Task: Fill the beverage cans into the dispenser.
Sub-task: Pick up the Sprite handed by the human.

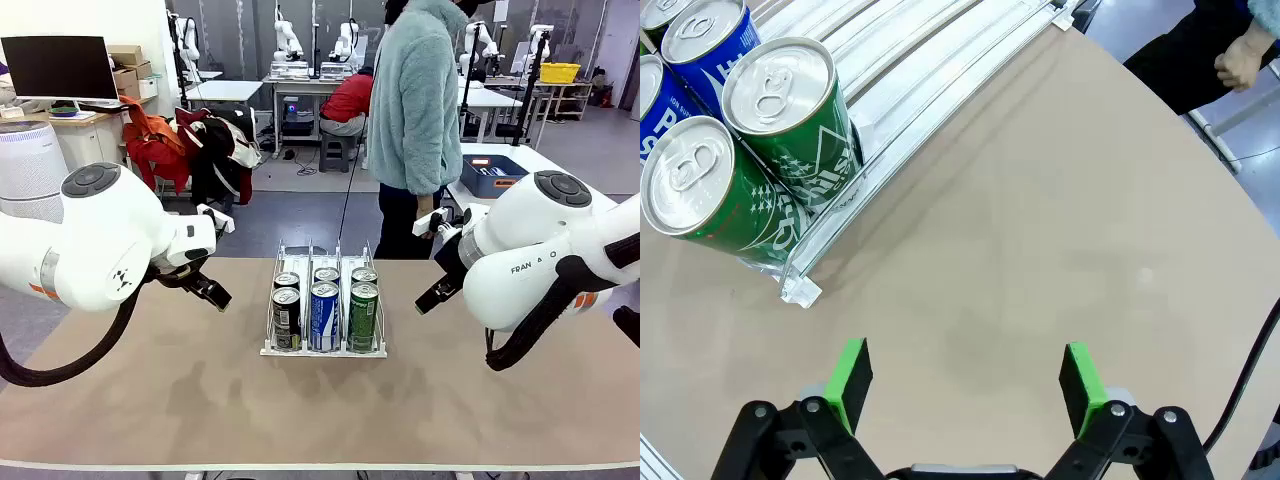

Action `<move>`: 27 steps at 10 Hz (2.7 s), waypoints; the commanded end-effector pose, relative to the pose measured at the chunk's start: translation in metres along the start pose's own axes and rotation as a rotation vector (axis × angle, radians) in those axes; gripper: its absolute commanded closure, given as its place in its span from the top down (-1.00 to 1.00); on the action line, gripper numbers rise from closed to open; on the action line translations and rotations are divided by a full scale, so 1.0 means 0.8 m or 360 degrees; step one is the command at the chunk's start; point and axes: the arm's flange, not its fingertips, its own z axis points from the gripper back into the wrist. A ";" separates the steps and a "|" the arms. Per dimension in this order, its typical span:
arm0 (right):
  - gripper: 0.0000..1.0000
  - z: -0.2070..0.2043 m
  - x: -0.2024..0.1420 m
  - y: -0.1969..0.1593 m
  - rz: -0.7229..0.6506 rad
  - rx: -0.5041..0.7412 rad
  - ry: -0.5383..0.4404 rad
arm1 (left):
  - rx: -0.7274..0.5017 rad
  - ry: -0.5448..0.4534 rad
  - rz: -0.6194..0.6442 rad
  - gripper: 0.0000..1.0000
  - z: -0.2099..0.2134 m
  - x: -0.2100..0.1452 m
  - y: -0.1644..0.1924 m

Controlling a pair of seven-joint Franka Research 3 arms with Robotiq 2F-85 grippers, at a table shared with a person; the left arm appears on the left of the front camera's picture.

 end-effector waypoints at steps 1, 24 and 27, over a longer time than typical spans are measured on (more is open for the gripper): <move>1.00 0.000 0.000 0.000 0.0000 0.0000 0.0000 | 0.0000 0.0000 0.0000 1.00 0.000 0.000 0.000; 1.00 0.300 0.028 -0.076 0.0269 0.0552 -0.0151 | -0.0363 -0.0374 -0.0277 1.00 0.295 0.033 0.089; 1.00 0.391 0.034 -0.090 0.0254 0.0621 -0.0228 | -0.0358 -0.0612 -0.0204 1.00 0.365 0.017 0.113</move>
